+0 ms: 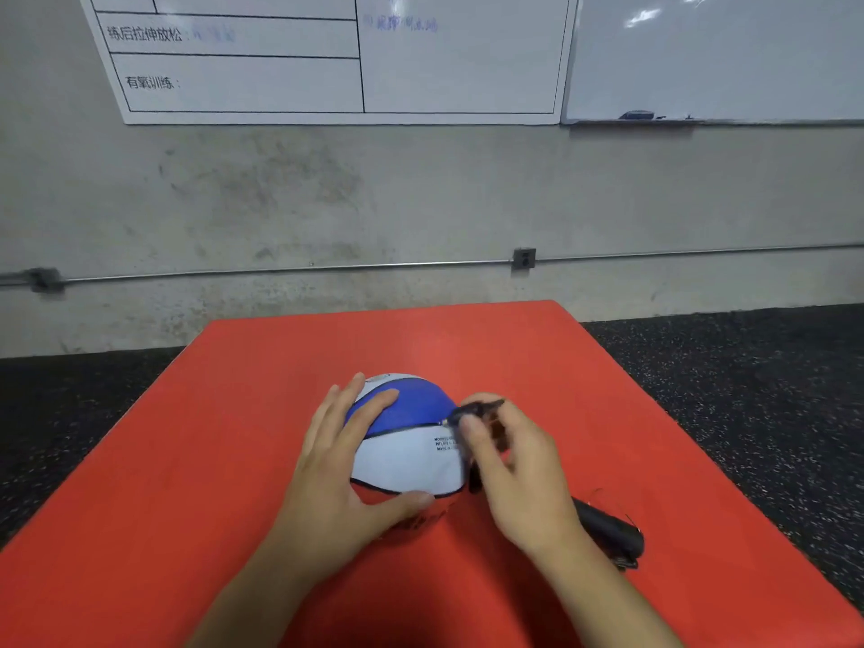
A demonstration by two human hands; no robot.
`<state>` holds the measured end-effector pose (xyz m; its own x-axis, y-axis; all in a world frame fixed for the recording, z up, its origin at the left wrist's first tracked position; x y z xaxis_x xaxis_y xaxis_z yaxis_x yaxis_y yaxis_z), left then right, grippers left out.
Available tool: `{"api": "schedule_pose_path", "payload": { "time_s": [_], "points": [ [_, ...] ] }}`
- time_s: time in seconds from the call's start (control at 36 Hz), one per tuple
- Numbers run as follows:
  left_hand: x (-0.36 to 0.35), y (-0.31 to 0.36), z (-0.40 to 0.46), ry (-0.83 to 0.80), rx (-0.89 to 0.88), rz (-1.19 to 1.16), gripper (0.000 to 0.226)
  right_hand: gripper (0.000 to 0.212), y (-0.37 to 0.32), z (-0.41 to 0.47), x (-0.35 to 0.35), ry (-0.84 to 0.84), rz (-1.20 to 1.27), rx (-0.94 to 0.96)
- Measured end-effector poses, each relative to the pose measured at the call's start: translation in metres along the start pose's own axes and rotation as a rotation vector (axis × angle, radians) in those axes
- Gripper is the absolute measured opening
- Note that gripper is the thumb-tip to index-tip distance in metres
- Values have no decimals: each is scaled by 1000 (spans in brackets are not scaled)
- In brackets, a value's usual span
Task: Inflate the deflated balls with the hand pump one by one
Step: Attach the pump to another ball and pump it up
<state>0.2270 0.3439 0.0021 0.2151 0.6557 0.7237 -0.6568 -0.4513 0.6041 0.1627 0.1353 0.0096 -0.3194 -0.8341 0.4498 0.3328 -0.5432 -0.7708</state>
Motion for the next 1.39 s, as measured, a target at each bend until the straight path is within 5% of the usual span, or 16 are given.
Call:
{"api": "schedule_pose_path", "payload": {
  "time_s": [0.14,0.33,1.11,1.39],
  "points": [
    [7,-6,-5,5,65,-64,103,11,-6,5,15,109,79,-43],
    [10,-9,-9,-16,97,-91,109,13,12,6,4,15,248,-154],
    [7,-1,-9,-4,70,-62,108,33,-8,6,-8,3,403,-42],
    [2,21,10,217,-56,-1,25,29,-11,3,-13,-24,461,-31]
  ]
}}
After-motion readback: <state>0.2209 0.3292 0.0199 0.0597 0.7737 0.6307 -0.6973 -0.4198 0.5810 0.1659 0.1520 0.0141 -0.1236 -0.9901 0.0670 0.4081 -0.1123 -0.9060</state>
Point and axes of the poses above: each hand's wrist, its own z-axis towards the middle knuckle, its own x-axis out of the back of the hand, y = z × x, the point moved 1 cm from there along z, towards the middle knuckle, and after that the axes turned 14 degrees about -y, right-handed, at the moved point
